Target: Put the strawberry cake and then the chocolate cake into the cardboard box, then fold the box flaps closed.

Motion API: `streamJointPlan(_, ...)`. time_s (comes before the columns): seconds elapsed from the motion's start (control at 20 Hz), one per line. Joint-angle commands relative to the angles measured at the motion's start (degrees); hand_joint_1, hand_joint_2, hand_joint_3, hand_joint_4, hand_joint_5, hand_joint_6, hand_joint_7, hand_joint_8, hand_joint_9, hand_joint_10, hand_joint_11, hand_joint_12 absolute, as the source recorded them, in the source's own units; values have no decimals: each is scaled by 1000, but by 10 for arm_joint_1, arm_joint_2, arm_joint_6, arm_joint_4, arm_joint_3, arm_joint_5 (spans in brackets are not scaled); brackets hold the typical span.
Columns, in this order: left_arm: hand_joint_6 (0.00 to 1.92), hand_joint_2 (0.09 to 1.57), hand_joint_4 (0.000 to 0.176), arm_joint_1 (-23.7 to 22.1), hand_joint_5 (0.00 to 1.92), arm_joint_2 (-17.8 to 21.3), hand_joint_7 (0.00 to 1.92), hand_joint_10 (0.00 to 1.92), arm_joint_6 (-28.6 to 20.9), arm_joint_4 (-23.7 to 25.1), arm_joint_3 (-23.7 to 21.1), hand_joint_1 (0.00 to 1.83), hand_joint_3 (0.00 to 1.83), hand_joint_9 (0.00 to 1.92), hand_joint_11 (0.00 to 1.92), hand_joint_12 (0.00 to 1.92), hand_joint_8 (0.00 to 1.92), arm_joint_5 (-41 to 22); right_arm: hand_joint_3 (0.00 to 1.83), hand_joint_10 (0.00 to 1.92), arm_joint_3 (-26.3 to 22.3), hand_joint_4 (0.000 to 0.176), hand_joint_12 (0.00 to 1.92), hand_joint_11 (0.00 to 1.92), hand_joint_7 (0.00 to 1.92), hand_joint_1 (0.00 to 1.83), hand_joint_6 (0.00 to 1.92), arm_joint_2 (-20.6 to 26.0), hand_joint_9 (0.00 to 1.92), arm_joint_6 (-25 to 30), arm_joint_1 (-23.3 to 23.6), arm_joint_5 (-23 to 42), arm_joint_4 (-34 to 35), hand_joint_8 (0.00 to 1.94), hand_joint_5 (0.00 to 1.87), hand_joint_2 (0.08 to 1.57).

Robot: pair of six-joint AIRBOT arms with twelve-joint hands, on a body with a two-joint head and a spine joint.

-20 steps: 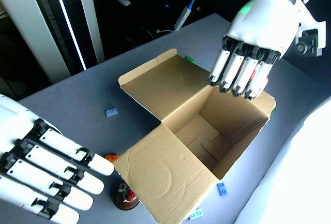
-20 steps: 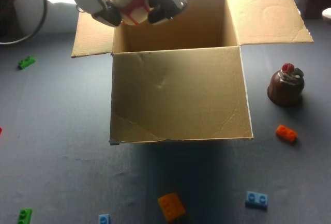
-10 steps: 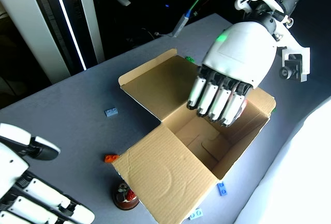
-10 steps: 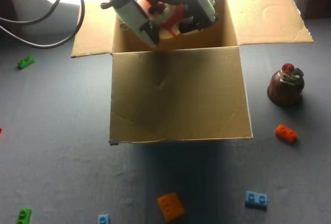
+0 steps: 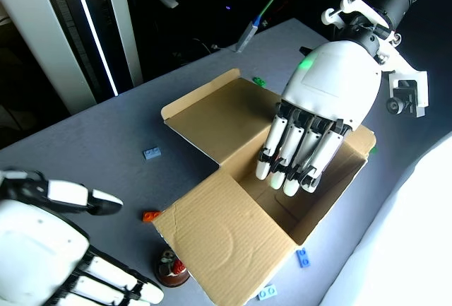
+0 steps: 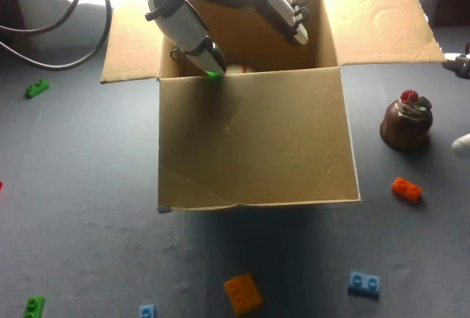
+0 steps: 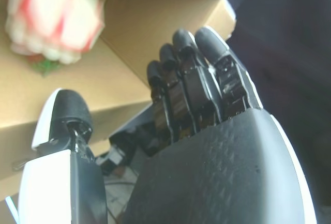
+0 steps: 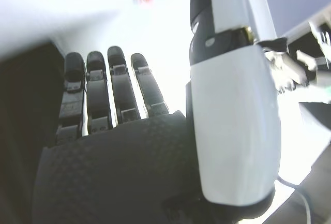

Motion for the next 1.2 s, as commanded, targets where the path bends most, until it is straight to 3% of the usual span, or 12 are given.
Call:
streamJointPlan(0.0, 0, 928, 73, -2, 255, 4, 285, 4, -1, -40, 3, 504, 0, 328, 0, 1136, 0, 6, 1, 10, 7, 2, 377, 0, 128, 772, 0, 2, 118, 4, 2, 68, -1, 12, 0, 975)
streamJointPlan(0.05, 0, 889, 88, -3, 204, 4, 199, 1, 0, -40, 5, 477, 0, 261, 0, 1045, 0, 7, 0, 9, 10, 2, 380, 0, 102, 771, 0, -4, 116, 5, 2, 71, -1, 2, 0, 970)
streamJointPlan(0.1, 0, 889, 88, -6, 204, 4, 199, 1, 1, -39, 9, 477, 0, 261, 0, 1045, 0, 8, 0, 9, 14, 2, 380, 0, 102, 771, 0, -11, 116, 5, 4, 77, -1, 2, 0, 970)
streamJointPlan(0.2, 0, 887, 110, -11, 124, 4, 138, 1, 3, -38, 15, 354, 0, 198, 0, 897, 1, 8, 0, 6, 19, 0, 398, 0, 115, 755, 0, -25, 118, 5, 9, 84, -1, 6, 0, 963)
streamJointPlan(0.25, 0, 897, 107, -15, 113, 4, 143, 2, 5, -37, 19, 305, 0, 199, 0, 885, 4, 8, 0, 5, 25, 0, 370, 0, 126, 752, 1, -36, 121, 5, 9, 85, -1, 5, 3, 966)
streamJointPlan(0.4, 0, 1045, 71, -27, 64, 3, 77, 0, 8, -32, 32, 98, 23, 129, 0, 656, 0, 9, 0, 0, 44, 0, 361, 0, 120, 724, 0, -64, 108, 4, 10, 83, -1, 1, 4, 959)
streamJointPlan(0.5, 0, 1133, 16, -36, 45, 3, 67, 0, 8, -28, 40, 0, 17, 101, 0, 499, 0, 9, 0, 0, 57, 0, 312, 0, 87, 651, 0, -80, 75, 4, 11, 83, -1, 0, 0, 955)
streamJointPlan(0.55, 0, 1133, 16, -39, 45, 4, 67, 0, 8, -27, 44, 0, 17, 101, 0, 499, 0, 8, 0, 0, 62, 0, 312, 0, 87, 651, 0, -87, 75, 4, 11, 83, -1, 0, 0, 955)
streamJointPlan(0.6, 3, 1156, 2, -43, 11, 5, 24, 5, 6, -26, 47, 0, 9, 45, 0, 321, 4, 4, 0, 0, 69, 0, 296, 0, 74, 675, 0, -95, 66, 2, 10, 83, -1, 0, 0, 934)
streamJointPlan(0.7, 5, 1147, 0, -47, 15, 13, 22, 4, -1, -26, 51, 0, 3, 42, 0, 280, 4, -5, 0, 1, 81, 0, 330, 0, 73, 693, 0, -110, 68, -2, 7, 85, -1, 0, 0, 923)
streamJointPlan(0.85, 1, 1137, 0, -48, 3, 29, 23, 3, -14, -23, 56, 0, 0, 39, 0, 249, 5, -18, 0, 14, 93, 0, 573, 0, 96, 919, 0, -122, 126, -4, 1, 86, -1, 2, 2, 887)
streamJointPlan(1.15, 3, 1157, 0, -53, 36, 71, 77, 5, -56, -21, 79, 0, 0, 77, 0, 373, 4, -61, 0, 3, 104, 9, 491, 0, 72, 931, 0, -128, 107, -6, -10, 97, -1, 5, 2, 882)
